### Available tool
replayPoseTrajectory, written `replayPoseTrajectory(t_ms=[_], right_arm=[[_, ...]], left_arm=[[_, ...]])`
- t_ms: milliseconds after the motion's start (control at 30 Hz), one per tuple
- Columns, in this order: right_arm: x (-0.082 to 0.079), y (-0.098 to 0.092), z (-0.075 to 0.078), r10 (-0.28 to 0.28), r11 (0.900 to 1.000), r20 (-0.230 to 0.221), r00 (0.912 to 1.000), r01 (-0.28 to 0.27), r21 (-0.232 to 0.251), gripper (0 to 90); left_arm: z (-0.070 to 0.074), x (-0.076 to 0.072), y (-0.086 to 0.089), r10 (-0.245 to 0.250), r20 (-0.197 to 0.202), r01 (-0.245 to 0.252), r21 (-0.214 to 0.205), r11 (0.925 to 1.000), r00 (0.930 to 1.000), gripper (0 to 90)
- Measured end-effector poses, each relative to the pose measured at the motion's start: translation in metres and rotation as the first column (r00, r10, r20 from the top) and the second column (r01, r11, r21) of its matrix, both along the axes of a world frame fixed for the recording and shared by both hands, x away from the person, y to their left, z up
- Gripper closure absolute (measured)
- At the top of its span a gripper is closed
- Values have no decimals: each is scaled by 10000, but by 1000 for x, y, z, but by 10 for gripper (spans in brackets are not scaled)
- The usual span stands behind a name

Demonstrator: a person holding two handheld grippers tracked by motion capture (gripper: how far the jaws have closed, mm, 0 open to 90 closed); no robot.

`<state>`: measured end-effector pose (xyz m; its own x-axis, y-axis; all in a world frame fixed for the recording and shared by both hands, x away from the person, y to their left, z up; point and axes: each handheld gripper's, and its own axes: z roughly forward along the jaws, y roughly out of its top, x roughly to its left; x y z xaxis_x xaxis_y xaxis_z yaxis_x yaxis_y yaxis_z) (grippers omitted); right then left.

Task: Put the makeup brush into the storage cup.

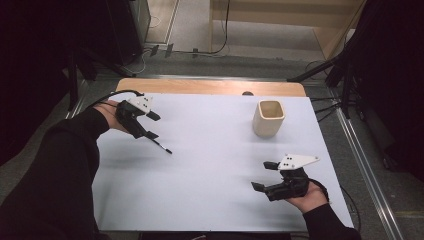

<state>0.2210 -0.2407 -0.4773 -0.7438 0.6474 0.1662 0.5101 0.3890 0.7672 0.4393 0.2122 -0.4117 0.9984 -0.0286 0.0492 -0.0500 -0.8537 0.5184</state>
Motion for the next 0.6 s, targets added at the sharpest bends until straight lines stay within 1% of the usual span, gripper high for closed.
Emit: replayPoseTrajectory(t_ms=[100,133,167,200,267,333,400,433,467,500,533,567,600], right_arm=[[0,0,0,8,10000,-17,10000,-8,-11,176],[0,0,0,1,10000,-22,10000,-1,-19,176],[0,0,0,1,10000,-22,10000,-1,-19,176],[0,0,0,22,10000,-4,10000,-22,-12,177],[-1,0,0,21,10000,-3,10000,-21,-18,177],[0,0,0,13,10000,-12,10000,-13,-33,177],[0,1,0,19,10000,-9,10000,-19,-55,177],[0,0,0,39,10000,-51,10000,-39,-31,176],[0,0,0,53,10000,-66,10000,-54,-10,177],[0,0,0,53,10000,-66,10000,-54,-10,177],[0,0,0,62,10000,-62,10000,-62,-1,177],[-1,0,0,68,10000,-48,10000,-68,8,176],[-1,0,0,57,10000,-60,10000,-57,35,177]], left_arm=[[0,1,-1,-250,130,246,298,9993,9996,275],[2,1,-1,-470,269,459,407,9981,9985,282],[2,1,-1,-524,334,511,412,9978,9981,282],[3,2,-1,-610,313,592,562,9967,9976,284],[3,2,-2,-704,311,682,645,9956,9970,283],[1,1,-3,-951,308,920,901,9917,9950,285],[-1,1,-5,-1058,363,1010,1154,9882,9937,286],[-2,1,-7,-1231,417,1163,1371,9837,9915,287],[-2,1,-7,-1231,417,1163,1371,9837,9915,288],[-3,1,-9,-1302,352,1237,1469,9814,9909,288],[-4,0,-10,-1392,365,1323,1496,9799,9896,289],[-4,0,-10,-1511,420,1425,1616,9765,9876,291],[-4,0,-11,-1563,466,1468,1634,9756,9866,292]])
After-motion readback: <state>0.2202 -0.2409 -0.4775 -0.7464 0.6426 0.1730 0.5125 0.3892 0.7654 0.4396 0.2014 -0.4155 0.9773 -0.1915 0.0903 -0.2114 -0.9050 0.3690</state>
